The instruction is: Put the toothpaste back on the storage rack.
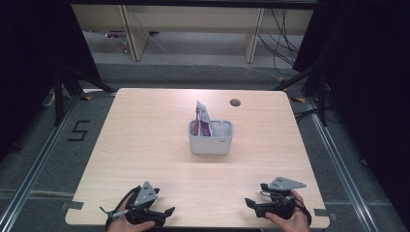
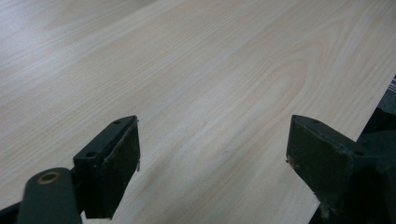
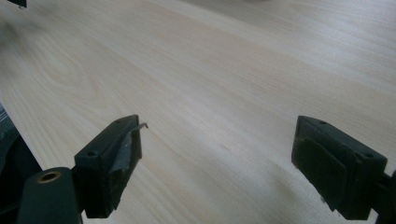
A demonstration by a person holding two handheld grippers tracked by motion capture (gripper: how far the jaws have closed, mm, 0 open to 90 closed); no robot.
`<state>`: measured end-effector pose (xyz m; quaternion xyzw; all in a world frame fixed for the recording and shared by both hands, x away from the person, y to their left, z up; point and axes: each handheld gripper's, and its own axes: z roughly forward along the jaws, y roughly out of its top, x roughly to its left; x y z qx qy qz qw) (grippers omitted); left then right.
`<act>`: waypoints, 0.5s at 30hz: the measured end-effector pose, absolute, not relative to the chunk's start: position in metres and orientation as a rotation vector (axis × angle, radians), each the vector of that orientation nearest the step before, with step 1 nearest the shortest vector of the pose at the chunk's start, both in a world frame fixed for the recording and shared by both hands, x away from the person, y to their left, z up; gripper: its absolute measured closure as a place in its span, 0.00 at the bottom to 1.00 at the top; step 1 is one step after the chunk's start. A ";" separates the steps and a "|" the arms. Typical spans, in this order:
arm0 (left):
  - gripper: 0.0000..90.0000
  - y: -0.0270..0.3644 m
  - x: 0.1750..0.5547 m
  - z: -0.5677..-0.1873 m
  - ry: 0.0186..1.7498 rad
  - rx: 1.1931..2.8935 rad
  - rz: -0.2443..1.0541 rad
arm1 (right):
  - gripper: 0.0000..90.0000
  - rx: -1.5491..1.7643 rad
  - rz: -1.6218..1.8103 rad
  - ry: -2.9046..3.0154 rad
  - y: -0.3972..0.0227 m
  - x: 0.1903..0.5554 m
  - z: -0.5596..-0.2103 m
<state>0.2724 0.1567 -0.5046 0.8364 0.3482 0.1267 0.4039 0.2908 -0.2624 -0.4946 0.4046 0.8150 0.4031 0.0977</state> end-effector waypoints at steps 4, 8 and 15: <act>0.19 0.157 0.272 -0.504 0.877 2.120 0.318 | 0.18 1.234 1.207 2.433 -0.262 0.287 -0.497; 0.19 0.157 0.272 -0.504 0.876 2.121 0.319 | 0.18 1.211 1.208 2.443 -0.263 0.286 -0.498; 0.19 0.157 0.272 -0.505 0.876 2.121 0.318 | 0.18 1.189 1.169 2.423 -0.263 0.284 -0.498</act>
